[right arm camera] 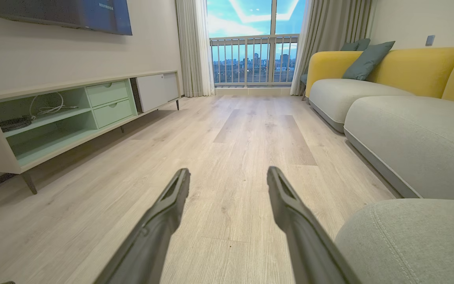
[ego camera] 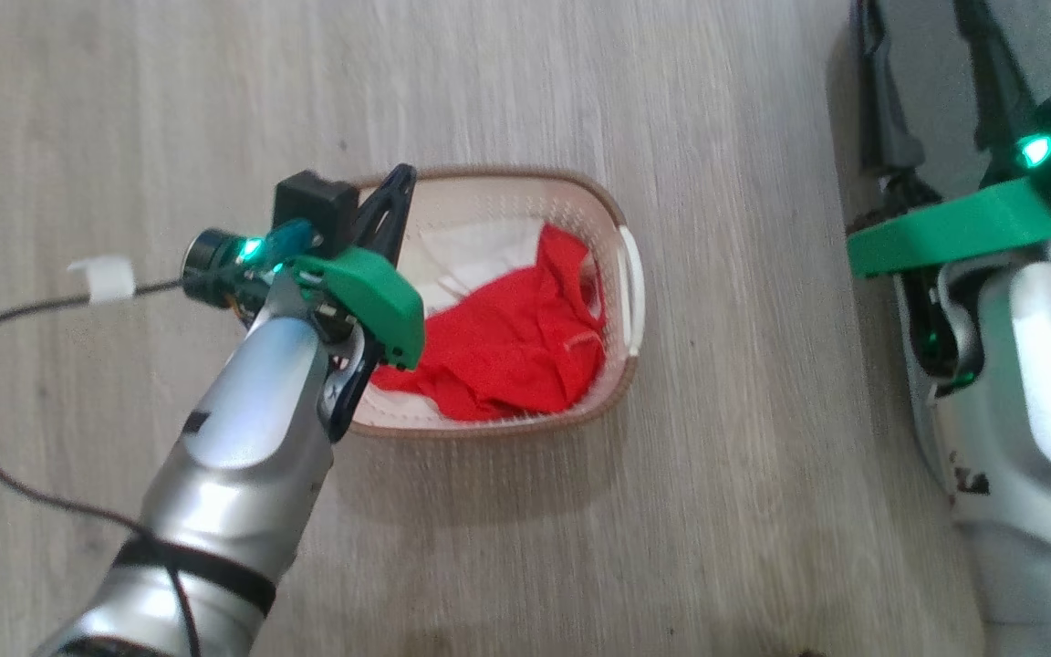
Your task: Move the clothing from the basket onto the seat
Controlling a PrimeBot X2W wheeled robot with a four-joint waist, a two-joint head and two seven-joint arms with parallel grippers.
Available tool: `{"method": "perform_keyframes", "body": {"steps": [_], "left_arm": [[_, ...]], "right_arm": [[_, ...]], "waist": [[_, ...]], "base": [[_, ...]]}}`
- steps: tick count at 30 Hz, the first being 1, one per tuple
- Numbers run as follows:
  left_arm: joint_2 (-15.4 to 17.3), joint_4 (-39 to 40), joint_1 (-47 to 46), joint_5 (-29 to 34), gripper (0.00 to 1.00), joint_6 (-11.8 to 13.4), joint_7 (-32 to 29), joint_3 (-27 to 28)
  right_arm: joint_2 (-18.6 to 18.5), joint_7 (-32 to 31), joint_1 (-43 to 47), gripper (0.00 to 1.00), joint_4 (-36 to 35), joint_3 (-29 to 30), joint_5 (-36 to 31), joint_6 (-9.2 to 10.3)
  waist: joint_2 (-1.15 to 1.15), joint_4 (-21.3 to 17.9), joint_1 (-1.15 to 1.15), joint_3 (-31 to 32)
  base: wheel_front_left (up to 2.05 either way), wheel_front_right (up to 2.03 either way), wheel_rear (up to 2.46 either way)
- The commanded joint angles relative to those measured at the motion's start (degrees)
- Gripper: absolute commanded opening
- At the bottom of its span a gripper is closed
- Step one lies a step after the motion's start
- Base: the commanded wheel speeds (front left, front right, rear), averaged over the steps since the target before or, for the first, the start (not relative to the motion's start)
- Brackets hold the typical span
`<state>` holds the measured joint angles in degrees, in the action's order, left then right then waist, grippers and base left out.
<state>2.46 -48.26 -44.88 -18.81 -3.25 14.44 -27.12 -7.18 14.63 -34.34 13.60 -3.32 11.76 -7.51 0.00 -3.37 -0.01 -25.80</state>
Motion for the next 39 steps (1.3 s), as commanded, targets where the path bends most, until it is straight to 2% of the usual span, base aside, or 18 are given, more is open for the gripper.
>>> {"method": "perform_keyframes", "body": {"steps": [1,2,3,4,5,15,24,27,39], "left_arm": [[1.56,3.65,1.39,0.03,0.00,0.62,0.55,2.85],[1.73,5.41,2.51,0.19,0.00,0.69,0.55,3.78],[1.88,7.17,3.67,0.33,0.05,0.61,0.55,4.71],[2.04,8.91,4.88,0.50,0.45,0.56,0.55,5.68],[2.30,10.22,6.07,0.89,1.00,0.59,0.55,6.44],[3.74,20.92,17.29,3.77,1.00,1.88,0.55,15.60],[3.14,28.63,26.04,6.45,1.00,2.35,0.55,24.41],[2.85,30.45,28.76,7.09,1.00,2.39,0.55,27.26],[1.36,31.63,36.46,9.24,1.00,1.84,0.56,32.39]], "right_arm": [[0.07,0.37,1.24,1.00,-1.15,-1.09,0.42,0.02],[0.02,0.37,1.63,1.00,-0.78,-1.16,0.53,0.02],[-0.03,0.37,2.00,1.00,-0.47,-1.23,0.63,0.02],[-0.06,0.37,2.39,1.00,-0.19,-1.30,0.77,0.02],[-0.13,0.37,2.76,1.00,0.11,-1.32,0.91,0.02],[-0.61,0.37,7.15,1.00,1.73,-1.18,2.24,0.02],[-0.55,0.37,11.90,1.00,1.67,-0.26,2.91,0.02],[-0.42,0.37,13.37,1.00,1.51,-0.34,3.07,0.02],[0.03,0.37,18.40,1.00,1.27,0.69,3.74,0.02]], "waist": [[0.00,2.56,0.01,3.95],[0.00,2.93,0.01,4.88],[0.00,3.25,0.01,5.75],[0.00,3.54,0.01,6.57],[0.00,3.82,0.01,7.37],[0.00,5.35,0.01,14.41],[0.00,4.96,0.01,19.38],[0.00,4.59,0.01,20.72],[0.00,4.04,0.01,23.93]], "base": [[0.00,0.00,0.00],[0.00,0.00,0.00],[0.00,0.00,0.00],[0.00,0.00,0.00],[0.00,0.00,0.00],[0.00,0.00,0.00],[0.00,0.00,0.00],[0.00,0.00,0.00],[0.00,0.00,0.00]]}}
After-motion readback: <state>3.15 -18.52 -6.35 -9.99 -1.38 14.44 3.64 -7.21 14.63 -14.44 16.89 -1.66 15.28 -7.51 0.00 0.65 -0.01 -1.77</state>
